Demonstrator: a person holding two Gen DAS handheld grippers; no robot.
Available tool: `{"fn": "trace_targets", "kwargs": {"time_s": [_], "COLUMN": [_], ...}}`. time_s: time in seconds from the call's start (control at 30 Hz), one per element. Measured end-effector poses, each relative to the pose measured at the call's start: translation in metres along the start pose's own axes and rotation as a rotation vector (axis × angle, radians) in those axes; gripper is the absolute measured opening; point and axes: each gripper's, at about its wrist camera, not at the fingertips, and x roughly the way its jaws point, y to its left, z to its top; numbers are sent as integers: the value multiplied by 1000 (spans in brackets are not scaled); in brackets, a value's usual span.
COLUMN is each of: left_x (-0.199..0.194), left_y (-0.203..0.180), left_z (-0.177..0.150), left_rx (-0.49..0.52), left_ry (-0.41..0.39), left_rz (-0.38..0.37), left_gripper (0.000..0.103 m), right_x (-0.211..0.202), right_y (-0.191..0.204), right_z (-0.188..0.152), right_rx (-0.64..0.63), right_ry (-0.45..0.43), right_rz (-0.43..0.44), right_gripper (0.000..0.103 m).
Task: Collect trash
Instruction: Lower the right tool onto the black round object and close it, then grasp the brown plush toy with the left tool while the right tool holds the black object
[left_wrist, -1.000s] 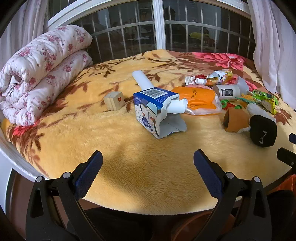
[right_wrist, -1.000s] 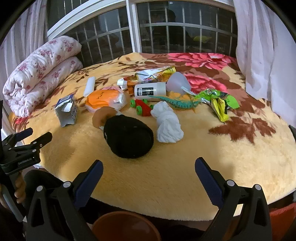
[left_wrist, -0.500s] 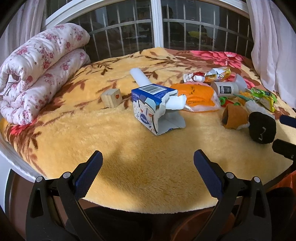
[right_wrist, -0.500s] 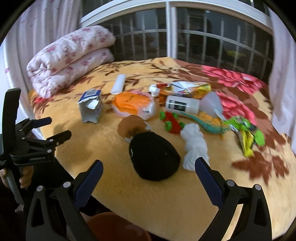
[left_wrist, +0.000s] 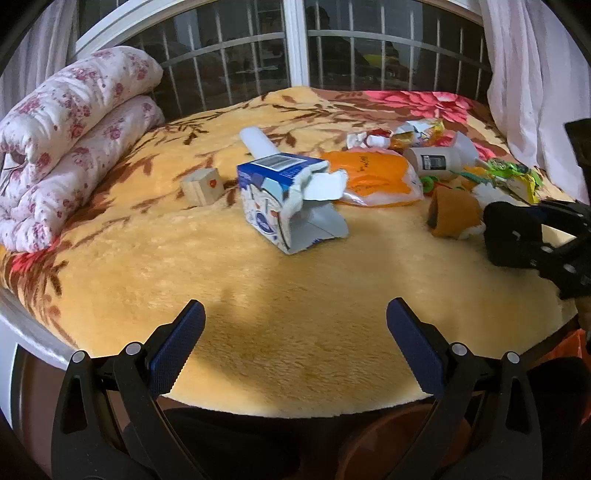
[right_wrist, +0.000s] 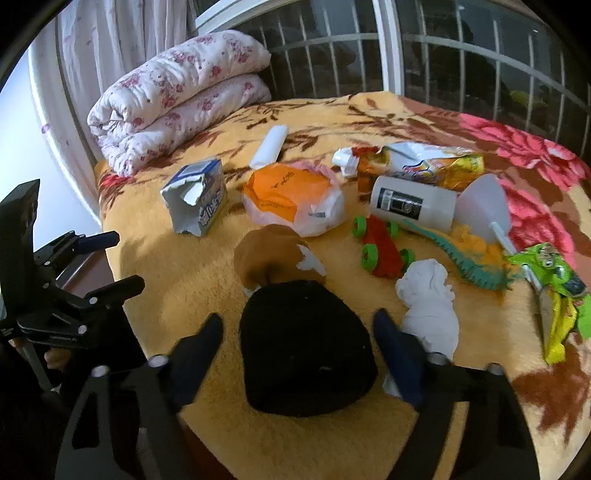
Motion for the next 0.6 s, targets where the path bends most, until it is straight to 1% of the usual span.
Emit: {"fn": "trace_targets", "kwargs": {"time_s": [0.03,0.13,0.2,0.23,0.4,0.5,0.6], "left_x": [0,-3,-4,-4,-8,-13,-19], "left_y": [-1,-5,-9,-11,-17,-21,-26], "left_z": [0,-2,-4,-5,-10,-15,-18], "left_rx": [2,11,23,29,46,58,73], "left_ry": [-3,-12,-14,-14,-9,-9,-21], "left_rz": [-2,-19,-29,-33,-60,-83,-104], "left_gripper": [96,96,96,96,96,96,96], "right_x": [3,7,8,9,6,0,-15], "right_y": [1,5,8,8,4,6,12], "right_z": [0,0,-2,-3,-6,-11,-19], "right_rx": [-3,-29,-37,-34,30,66,89], "right_ry": [10,22,25,27,6,-27,-88], "right_rz": [-6,-40,-64,-79,-92,-107,-113], "right_gripper": [68,66,62,59,55,54,54]}}
